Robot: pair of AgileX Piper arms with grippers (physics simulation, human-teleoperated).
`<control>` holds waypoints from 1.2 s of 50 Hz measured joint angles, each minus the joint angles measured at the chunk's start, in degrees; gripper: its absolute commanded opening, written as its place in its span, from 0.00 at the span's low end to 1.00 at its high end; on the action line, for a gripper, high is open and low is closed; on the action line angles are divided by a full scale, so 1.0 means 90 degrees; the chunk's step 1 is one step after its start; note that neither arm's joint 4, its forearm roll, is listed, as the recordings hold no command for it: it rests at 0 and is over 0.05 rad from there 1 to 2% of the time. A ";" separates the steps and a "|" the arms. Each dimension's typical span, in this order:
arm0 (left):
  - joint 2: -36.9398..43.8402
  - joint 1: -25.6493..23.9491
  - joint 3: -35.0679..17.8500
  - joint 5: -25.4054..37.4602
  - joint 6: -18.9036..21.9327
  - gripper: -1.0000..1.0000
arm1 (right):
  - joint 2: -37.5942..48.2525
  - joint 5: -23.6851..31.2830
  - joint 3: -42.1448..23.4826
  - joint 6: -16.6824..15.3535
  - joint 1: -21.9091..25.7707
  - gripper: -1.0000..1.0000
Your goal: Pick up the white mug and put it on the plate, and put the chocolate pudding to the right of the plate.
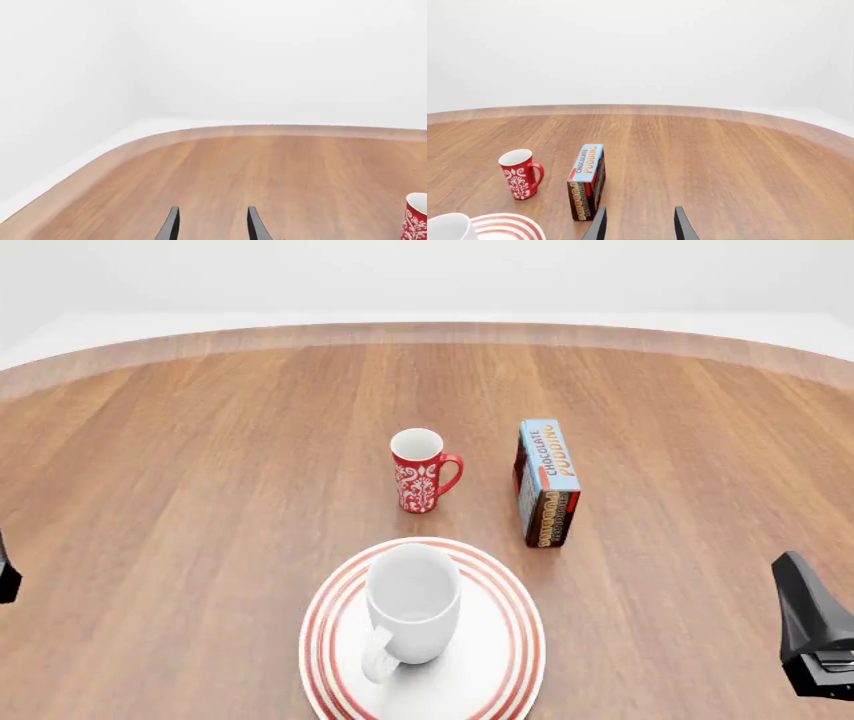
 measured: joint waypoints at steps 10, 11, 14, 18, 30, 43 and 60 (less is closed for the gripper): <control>0.0168 0.0521 0.0364 -0.0526 -0.0385 1.00 | 0.0000 0.0002 0.0003 -0.0046 -0.0031 1.00; 0.0156 0.0571 0.0385 -0.0544 -0.0438 1.00 | 0.0000 0.0003 0.0004 -0.0051 -0.0037 1.00; 0.0148 0.0697 0.0436 -0.0605 -0.0588 1.00 | 0.0000 0.0008 0.0005 -0.0071 -0.0056 1.00; 0.0149 0.0789 0.0484 -0.0676 -0.0711 1.00 | 0.0001 0.0021 0.0007 -0.0111 -0.0085 1.00; 0.0130 0.0830 0.0551 -0.0781 -0.0870 1.00 | 0.0035 0.0110 -0.0103 -0.0319 -0.0181 1.00; 0.0086 0.0817 0.0572 -0.0800 -0.0977 1.00 | 0.0795 -0.0375 -0.0475 -0.0599 0.0118 1.00; 0.0022 0.0800 0.0579 -0.0759 -0.1033 1.00 | 0.2183 -0.1354 -0.0943 -0.0858 0.0560 1.00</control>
